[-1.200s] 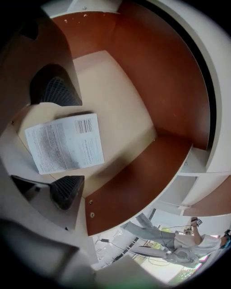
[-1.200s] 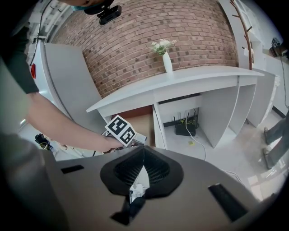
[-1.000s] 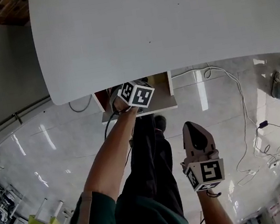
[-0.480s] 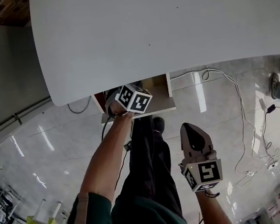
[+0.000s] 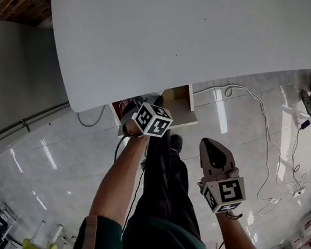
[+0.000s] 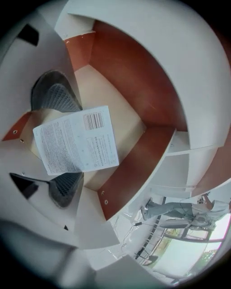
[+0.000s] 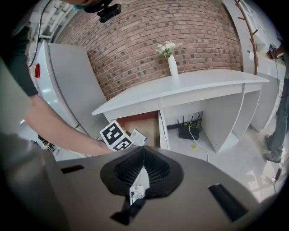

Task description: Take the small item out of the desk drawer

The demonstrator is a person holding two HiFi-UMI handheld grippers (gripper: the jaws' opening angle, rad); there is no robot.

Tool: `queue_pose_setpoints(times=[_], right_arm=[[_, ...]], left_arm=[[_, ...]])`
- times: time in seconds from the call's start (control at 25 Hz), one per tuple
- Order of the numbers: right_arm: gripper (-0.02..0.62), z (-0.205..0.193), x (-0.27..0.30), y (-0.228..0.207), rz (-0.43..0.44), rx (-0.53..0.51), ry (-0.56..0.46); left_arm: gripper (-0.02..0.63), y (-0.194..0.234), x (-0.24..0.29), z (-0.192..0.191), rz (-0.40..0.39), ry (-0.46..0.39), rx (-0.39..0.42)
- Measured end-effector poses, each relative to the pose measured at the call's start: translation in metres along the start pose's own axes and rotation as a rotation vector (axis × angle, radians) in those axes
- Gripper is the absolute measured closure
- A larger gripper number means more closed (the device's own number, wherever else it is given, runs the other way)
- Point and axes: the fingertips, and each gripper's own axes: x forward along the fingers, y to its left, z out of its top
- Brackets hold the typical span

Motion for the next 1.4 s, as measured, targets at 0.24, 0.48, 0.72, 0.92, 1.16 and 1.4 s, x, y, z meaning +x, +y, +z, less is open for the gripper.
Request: queue_pose_setpoints(times=[0.24,0.48,0.72,0.92,1.16,1.4], right_arm=[[0.571,0.005,-0.009,0.005,0.013,-0.045,-0.001],[0.571,0.026,-0.021,0.023,0.04,-0.086,-0.009],[0.571,0.028,-0.034,0.04,0.072,-0.1,0.006],[0.571,0.046,-0.045,0.051,0.099,-0.106,-0.016],[0.572,0.069,-0.06,0.055,0.095,-0.115,-0.05],[0.571,0.108,-0.057,0.081,0.144,-0.187,-0.102]], left_arm=[[0.172,-0.004,-0.031,0.013,0.015,-0.077,0.045],[0.173,-0.004,-0.071,0.015,0.01,-0.14,0.061],[0.173,-0.01,-0.123,0.009,-0.008,-0.159,0.091],[0.173,-0.023,-0.163,0.009,-0.028,-0.18,0.108],[0.173,-0.012,-0.214,0.022,-0.01,-0.242,0.045],[0.173,0.028,-0.266,0.03,0.062,-0.306,-0.069]])
